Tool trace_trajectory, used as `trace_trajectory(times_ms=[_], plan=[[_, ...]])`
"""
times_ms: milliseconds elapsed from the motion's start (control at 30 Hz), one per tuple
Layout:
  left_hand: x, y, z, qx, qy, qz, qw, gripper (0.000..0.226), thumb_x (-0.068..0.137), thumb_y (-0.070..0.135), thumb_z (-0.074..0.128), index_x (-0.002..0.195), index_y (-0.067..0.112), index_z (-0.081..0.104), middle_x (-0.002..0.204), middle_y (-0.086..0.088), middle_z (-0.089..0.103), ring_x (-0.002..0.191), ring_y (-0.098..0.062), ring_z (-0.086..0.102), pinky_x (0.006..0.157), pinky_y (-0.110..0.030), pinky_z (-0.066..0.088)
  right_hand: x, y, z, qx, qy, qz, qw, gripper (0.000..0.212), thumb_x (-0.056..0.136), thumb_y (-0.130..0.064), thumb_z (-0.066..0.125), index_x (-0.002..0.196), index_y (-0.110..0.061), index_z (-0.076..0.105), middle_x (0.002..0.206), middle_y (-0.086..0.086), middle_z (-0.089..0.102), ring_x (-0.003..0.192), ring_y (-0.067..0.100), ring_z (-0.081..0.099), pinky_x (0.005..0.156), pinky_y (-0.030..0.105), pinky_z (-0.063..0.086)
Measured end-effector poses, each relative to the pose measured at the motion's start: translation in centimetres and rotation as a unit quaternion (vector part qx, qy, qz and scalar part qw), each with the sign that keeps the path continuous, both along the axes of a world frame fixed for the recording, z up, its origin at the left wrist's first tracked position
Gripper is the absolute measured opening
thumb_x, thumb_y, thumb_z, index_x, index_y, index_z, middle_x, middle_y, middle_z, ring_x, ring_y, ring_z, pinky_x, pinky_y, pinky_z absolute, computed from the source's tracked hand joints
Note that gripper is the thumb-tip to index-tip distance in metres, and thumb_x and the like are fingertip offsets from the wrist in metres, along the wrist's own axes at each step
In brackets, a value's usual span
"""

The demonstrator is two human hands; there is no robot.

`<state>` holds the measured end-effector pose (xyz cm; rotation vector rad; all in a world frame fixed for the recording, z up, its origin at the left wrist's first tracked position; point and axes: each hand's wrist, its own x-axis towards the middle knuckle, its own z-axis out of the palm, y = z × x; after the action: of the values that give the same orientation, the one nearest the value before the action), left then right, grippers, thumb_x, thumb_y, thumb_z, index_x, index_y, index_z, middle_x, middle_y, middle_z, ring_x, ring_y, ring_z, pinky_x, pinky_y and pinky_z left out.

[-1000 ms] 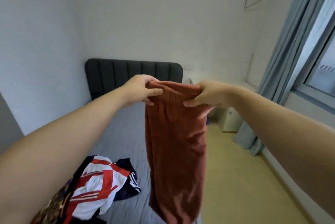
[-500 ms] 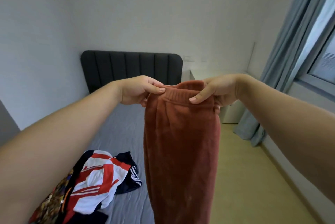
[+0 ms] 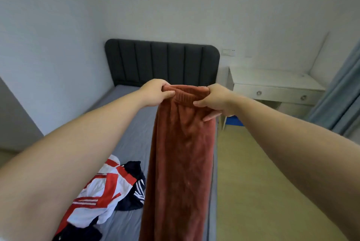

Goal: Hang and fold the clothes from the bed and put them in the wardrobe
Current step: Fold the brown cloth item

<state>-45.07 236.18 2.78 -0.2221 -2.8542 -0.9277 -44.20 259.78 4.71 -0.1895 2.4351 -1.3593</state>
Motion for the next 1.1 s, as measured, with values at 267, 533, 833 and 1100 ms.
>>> trace_trajectory(times_ms=[267,533,833,1100], plan=[[-8.3,3.3,2.4,0.318,0.007,0.129,0.939,0.023,0.099,0.006,0.057,0.100,0.029,0.059,0.107,-0.007,0.065,0.081,-0.026,0.074,0.062,-0.033,0.061,-9.0,0.2,1.1,0.072,0.296,0.012,0.952,0.026,0.086,-0.028,0.073,0.109,-0.017,0.069,0.099,0.002,0.072,0.090,0.022,0.069,0.083,0.038,0.057],[-4.0,3.4,6.4,0.480,-0.002,0.159,0.863,0.008,0.087,0.020,0.065,0.094,0.021,0.068,0.076,-0.002,0.073,0.068,-0.020,0.072,0.063,-0.034,0.059,-5.9,-0.3,3.1,0.075,0.373,0.042,0.924,0.019,0.088,-0.023,0.067,0.106,-0.018,0.064,0.095,0.000,0.067,0.082,0.021,0.064,0.074,0.043,0.058],[11.9,-0.9,-15.5,0.500,-0.214,0.301,0.783,0.016,0.092,0.016,0.066,0.084,0.006,0.076,0.084,-0.012,0.074,0.068,-0.022,0.071,0.073,-0.038,0.062,9.6,-6.3,-14.7,0.302,0.193,0.153,0.921,0.029,0.085,-0.019,0.062,0.109,-0.015,0.046,0.113,0.011,0.061,0.101,0.037,0.063,0.067,0.036,0.039],[32.6,-1.4,-42.1,0.554,-0.414,0.439,0.574,0.016,0.092,-0.004,0.053,0.101,-0.004,0.066,0.078,-0.014,0.073,0.065,-0.022,0.070,0.064,-0.030,0.061,27.2,-9.3,-39.8,0.414,0.017,0.325,0.850,0.038,0.085,-0.001,0.058,0.119,-0.012,0.043,0.121,0.012,0.058,0.110,0.037,0.060,0.071,0.042,0.039]])
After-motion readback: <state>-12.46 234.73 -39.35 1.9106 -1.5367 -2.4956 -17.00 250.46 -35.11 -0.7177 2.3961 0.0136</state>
